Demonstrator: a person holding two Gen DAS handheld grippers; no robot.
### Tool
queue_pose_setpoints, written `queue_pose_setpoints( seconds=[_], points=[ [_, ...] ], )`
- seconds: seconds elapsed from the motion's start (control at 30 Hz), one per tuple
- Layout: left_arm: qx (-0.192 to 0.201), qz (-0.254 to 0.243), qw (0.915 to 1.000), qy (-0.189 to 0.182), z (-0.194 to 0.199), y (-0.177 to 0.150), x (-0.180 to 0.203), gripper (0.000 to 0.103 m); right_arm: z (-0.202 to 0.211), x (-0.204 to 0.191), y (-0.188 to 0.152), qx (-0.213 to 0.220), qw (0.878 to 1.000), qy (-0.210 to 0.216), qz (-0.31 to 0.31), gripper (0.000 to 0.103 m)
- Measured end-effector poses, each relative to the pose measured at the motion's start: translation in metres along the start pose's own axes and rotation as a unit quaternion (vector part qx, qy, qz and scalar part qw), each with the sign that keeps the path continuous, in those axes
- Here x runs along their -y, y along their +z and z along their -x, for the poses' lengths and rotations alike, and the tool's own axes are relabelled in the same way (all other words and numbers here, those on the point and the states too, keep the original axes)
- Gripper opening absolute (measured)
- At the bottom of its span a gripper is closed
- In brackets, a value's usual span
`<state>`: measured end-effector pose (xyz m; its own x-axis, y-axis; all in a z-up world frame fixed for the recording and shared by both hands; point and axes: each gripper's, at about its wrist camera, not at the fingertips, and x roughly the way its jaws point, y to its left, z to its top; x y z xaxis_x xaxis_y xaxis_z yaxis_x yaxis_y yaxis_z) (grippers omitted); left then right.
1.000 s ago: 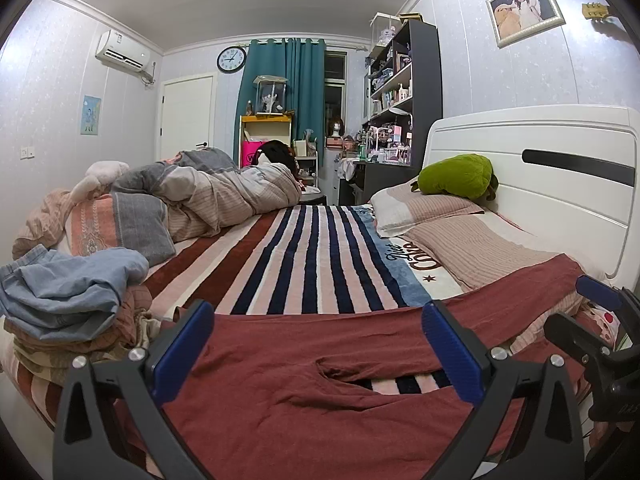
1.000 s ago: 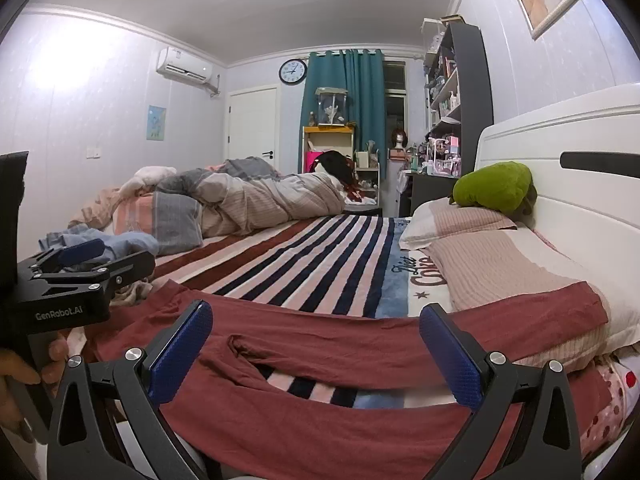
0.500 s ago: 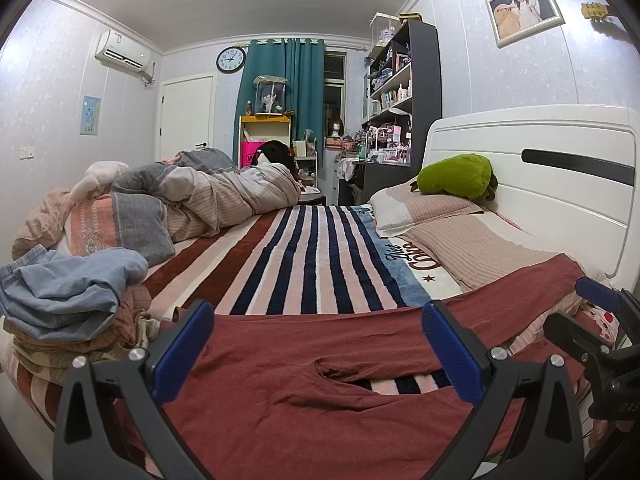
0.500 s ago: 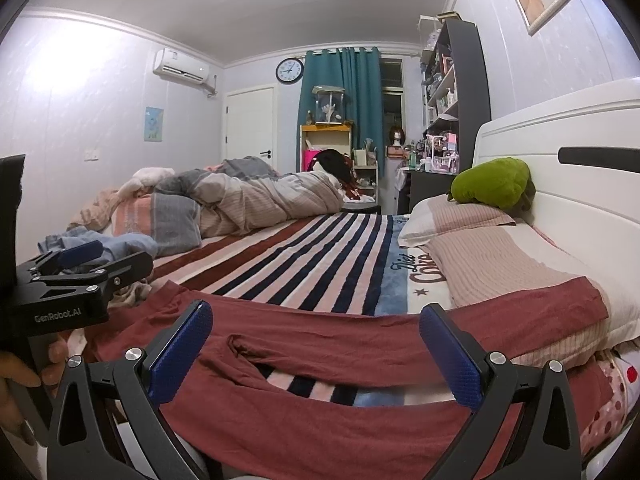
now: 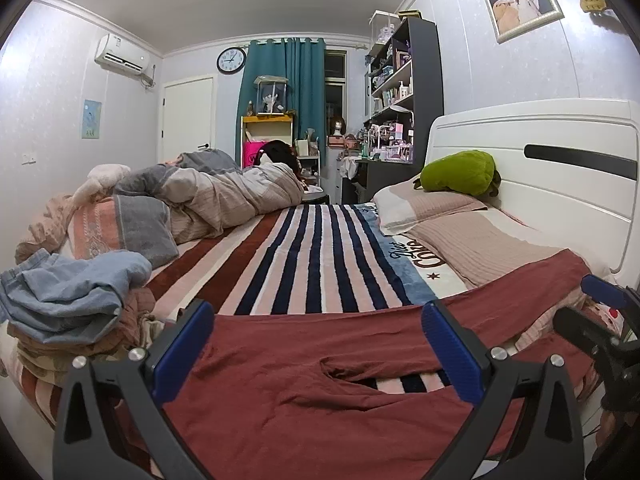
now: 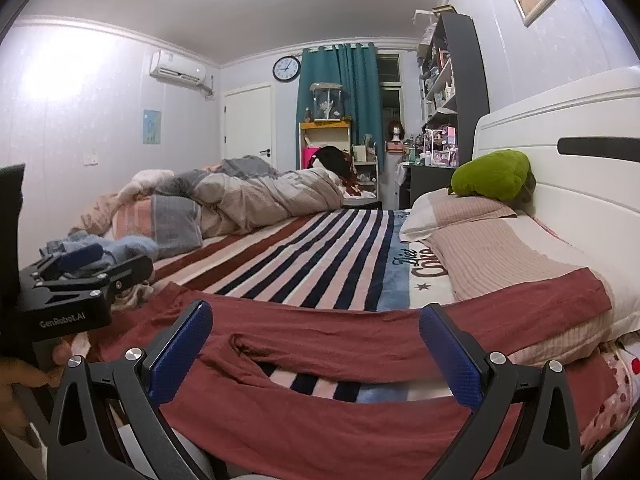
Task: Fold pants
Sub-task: 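Lower both tools to the pants waistband and close both grippers on it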
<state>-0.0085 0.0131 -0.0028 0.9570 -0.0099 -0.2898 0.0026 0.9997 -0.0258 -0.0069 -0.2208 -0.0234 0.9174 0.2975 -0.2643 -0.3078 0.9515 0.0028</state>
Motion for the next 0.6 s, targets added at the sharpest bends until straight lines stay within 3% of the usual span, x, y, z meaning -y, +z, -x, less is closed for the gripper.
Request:
queue_pose_setpoints(
  seconds=[0.3, 0.47, 0.6],
  points=[
    [-0.015, -0.013, 0.9997, 0.012, -0.005, -0.009, -0.011, 0.102, 0.011, 0.025, 0.000, -0.002, 0.999, -0.020, -0.039, 0.102],
    [-0.066, 0.017, 0.9977, -0.007, -0.023, -0.035, -0.041, 0.102, 0.010, 0.068, -0.030, -0.045, 0.994, -0.039, -0.093, 0.101],
    [-0.120, 0.042, 0.9918, 0.003, -0.042, -0.075, -0.077, 0.102, 0.004, 0.113, -0.077, -0.100, 0.981, -0.054, -0.160, 0.086]
  ],
)
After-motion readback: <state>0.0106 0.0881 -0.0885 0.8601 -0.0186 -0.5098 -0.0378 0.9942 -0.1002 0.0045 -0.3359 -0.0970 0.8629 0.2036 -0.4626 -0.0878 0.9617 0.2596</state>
